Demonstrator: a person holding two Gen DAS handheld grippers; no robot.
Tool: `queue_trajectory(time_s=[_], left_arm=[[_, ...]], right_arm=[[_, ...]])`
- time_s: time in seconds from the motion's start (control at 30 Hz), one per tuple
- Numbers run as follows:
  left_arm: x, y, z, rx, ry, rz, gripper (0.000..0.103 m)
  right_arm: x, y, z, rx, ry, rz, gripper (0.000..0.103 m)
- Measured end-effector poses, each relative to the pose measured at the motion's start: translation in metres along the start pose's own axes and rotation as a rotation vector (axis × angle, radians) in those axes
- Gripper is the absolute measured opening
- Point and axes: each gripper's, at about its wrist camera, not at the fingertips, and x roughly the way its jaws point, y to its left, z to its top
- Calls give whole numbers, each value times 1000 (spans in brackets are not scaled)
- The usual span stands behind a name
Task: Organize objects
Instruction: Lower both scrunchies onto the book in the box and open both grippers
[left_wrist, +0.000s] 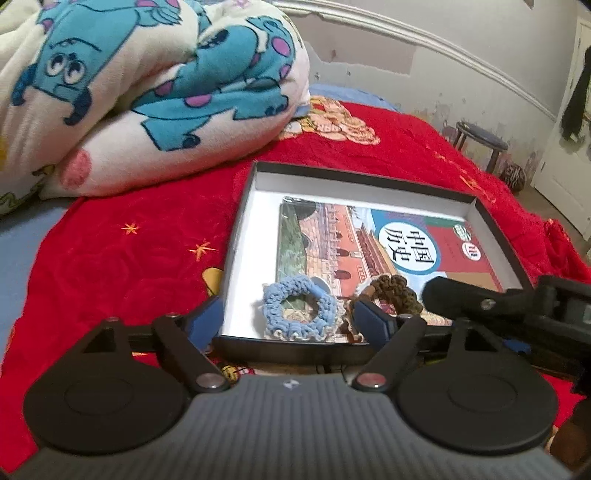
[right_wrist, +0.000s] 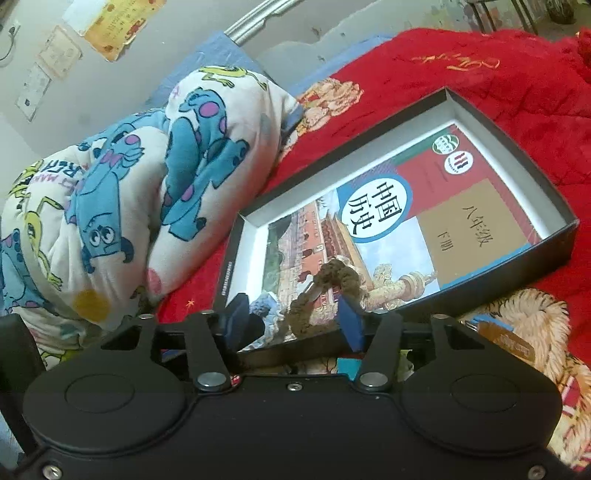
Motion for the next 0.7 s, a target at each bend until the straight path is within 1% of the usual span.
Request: queue_trajectory(time_s=[0.13,0.27,0.4,0.5,0.7], left_arm=[[-16,3,0,7,-37,16,89],[-31,3,-2,4,-59,5,90],[-45,-1,-5,8,-77,-13,90],[-55,-7,-8,9,-91,-33,91],[-72,-19,-19,14,-98,-102,92]], right_arm=[[-17,3,-1,10,-26,42,68],[-35,12,-5,-25,-49,37,75],[-53,19,-10,-64,-69,19,76],[-68,19,-12,-66,-86,13,76],[-93,2,-25,24,-111,-3,78]])
